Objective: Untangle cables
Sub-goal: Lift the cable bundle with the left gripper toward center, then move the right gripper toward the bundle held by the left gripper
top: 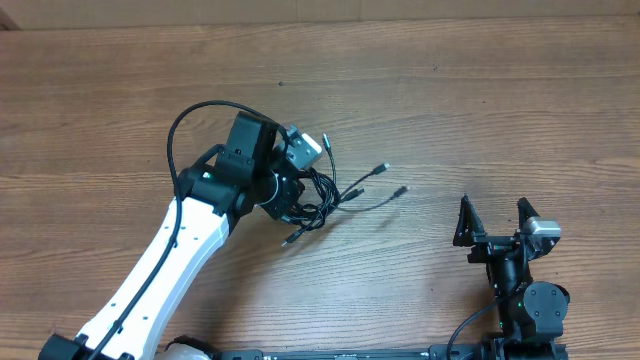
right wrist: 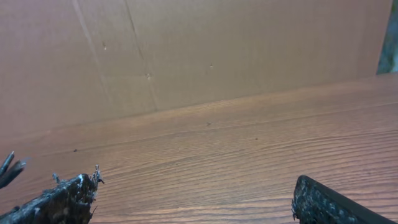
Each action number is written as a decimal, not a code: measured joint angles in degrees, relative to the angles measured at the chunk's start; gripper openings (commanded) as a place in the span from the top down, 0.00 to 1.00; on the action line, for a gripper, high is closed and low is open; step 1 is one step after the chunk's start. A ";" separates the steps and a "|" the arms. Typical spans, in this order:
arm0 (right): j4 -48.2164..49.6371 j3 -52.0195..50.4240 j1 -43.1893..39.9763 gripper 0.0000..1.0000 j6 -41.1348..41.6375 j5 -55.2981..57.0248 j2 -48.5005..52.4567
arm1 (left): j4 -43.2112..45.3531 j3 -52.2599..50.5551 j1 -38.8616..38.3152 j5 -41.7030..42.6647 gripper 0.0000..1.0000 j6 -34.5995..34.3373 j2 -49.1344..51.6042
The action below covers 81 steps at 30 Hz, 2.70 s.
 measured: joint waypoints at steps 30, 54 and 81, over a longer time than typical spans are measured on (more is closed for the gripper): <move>-14.95 7.56 0.00 0.00 6.75 -13.90 0.02 | 0.66 0.07 -3.50 11.85 0.96 2.45 -2.78; -48.87 45.40 0.00 0.00 5.11 -30.77 30.69 | 6.43 0.09 -3.50 12.15 0.96 -27.23 -2.78; -34.47 45.44 0.00 0.31 -4.68 -61.77 44.28 | 10.38 0.09 -3.50 12.96 0.96 -61.86 -2.78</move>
